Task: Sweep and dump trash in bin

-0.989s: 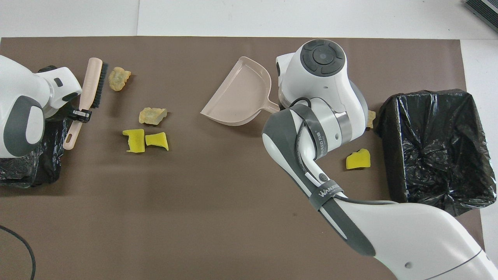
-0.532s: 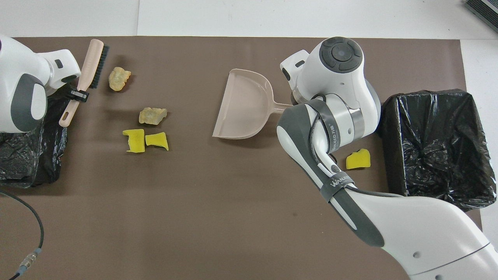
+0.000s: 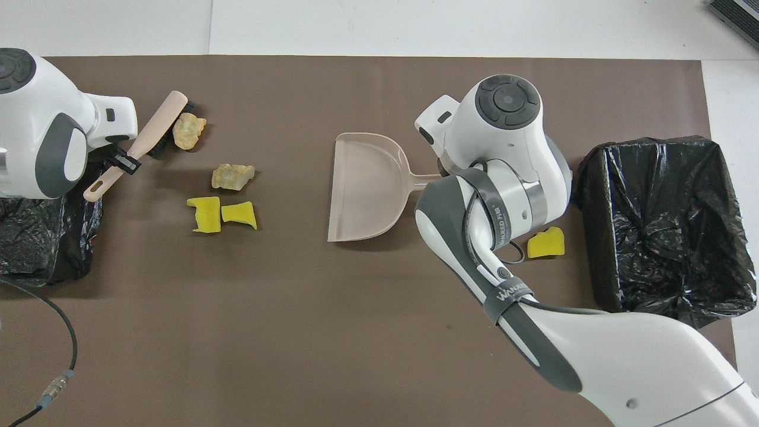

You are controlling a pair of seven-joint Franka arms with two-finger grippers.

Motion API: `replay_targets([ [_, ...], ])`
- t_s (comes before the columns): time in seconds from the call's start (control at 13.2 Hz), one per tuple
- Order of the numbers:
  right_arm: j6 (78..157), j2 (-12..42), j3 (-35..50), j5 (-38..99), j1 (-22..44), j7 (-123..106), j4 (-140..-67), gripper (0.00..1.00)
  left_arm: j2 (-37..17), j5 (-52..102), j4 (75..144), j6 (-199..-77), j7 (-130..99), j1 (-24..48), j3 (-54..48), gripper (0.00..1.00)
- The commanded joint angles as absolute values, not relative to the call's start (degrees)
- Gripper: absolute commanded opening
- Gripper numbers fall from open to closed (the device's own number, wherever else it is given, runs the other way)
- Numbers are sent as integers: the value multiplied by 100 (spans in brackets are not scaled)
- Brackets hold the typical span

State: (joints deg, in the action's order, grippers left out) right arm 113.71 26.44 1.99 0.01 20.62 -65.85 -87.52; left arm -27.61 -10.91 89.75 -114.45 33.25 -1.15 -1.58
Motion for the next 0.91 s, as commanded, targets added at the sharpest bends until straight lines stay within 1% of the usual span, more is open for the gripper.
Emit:
replay_targets([
  [0.0,11916,2364,237,-96,2258,-6732,-9341,0,-2199,-1151,9682,-11303,3507,-18,-176,0],
  [0.15,12198,2382,246,-412,2338,-6732,-9570,0,-1821,-1116,10298,-11285,3429,96,-176,0],
  [0.3,12199,2356,246,-422,2329,-6741,-9659,0,-1531,-1090,10721,-11276,3123,228,-176,0],
  [0.53,12199,2355,246,-431,2312,-6794,-9659,0,-1100,-950,11415,-11285,1606,395,-176,0],
  [0.68,12199,2355,246,-431,2294,-6794,-9668,0,-985,-932,11627,-11303,645,500,-185,0],
  [0.84,12199,2355,246,-431,2294,-6785,-9668,0,-984,-635,11628,-11311,108,606,-185,0],
])
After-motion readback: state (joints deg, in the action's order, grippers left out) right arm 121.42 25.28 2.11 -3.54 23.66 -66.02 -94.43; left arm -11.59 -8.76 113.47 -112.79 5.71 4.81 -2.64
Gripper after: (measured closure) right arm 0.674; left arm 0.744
